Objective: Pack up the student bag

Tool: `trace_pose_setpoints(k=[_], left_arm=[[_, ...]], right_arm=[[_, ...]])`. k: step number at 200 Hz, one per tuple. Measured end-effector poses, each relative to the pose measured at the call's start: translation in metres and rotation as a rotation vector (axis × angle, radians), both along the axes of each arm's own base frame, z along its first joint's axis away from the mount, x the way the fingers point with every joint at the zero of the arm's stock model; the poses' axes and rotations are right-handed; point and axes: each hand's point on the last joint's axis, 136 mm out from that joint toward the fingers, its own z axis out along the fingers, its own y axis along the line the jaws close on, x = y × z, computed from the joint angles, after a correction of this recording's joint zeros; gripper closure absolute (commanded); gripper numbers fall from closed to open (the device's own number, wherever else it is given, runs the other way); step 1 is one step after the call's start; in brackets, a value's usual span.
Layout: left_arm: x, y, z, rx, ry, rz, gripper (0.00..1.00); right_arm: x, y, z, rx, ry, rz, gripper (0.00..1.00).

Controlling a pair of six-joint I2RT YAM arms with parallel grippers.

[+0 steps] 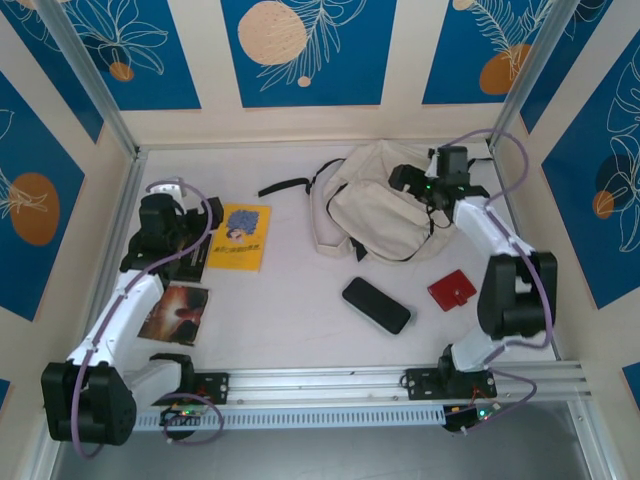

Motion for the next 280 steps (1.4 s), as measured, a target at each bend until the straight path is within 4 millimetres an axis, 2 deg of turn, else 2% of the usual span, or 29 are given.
trace_pose_setpoints(k=[26, 53, 103, 126, 159, 180, 192, 213, 227, 239, 253, 269, 280], left_arm=[[-0.007, -0.01, -0.014, -0.071, 0.073, -0.024, 0.0], [-0.01, -0.019, -0.021, -0.125, 0.111, -0.051, 0.0], [-0.015, -0.03, -0.026, -0.179, 0.14, -0.077, 0.0], [-0.017, -0.037, -0.032, -0.19, 0.163, -0.093, 0.01], [-0.018, -0.051, -0.044, -0.194, 0.208, -0.128, 0.05], [-0.018, -0.063, -0.056, -0.197, 0.251, -0.151, 0.08], [-0.017, -0.07, -0.062, -0.195, 0.275, -0.166, 0.12], [-0.011, -0.086, -0.068, -0.186, 0.306, -0.202, 0.21], [-0.004, -0.097, -0.071, -0.181, 0.322, -0.228, 0.3], [0.003, -0.107, -0.072, -0.178, 0.333, -0.252, 0.38], [0.014, -0.121, -0.074, -0.18, 0.35, -0.282, 0.51], [0.029, -0.137, -0.078, -0.188, 0.371, -0.311, 0.64], [0.04, -0.15, -0.082, -0.183, 0.387, -0.341, 0.69]], right_arm=[[-0.007, 0.029, -0.053, 0.039, 0.2, 0.03, 0.15], [-0.004, 0.055, -0.079, 0.032, 0.298, 0.061, 0.16], [-0.003, 0.116, -0.093, 0.014, 0.346, 0.159, 0.17], [-0.002, 0.143, -0.093, 0.013, 0.344, 0.205, 0.19], [-0.008, 0.201, -0.093, 0.029, 0.329, 0.327, 0.22], [-0.026, 0.248, -0.093, 0.042, 0.32, 0.45, 0.26], [-0.044, 0.275, -0.092, 0.052, 0.317, 0.539, 0.27], [-0.073, 0.301, -0.092, 0.043, 0.32, 0.651, 0.27], [-0.086, 0.305, -0.09, 0.039, 0.325, 0.688, 0.27], [-0.094, 0.296, -0.087, 0.043, 0.334, 0.687, 0.27], [-0.098, 0.271, -0.079, 0.049, 0.347, 0.653, 0.29], [-0.091, 0.234, -0.062, 0.067, 0.337, 0.571, 0.33], [-0.086, 0.21, -0.049, 0.085, 0.317, 0.508, 0.35]])
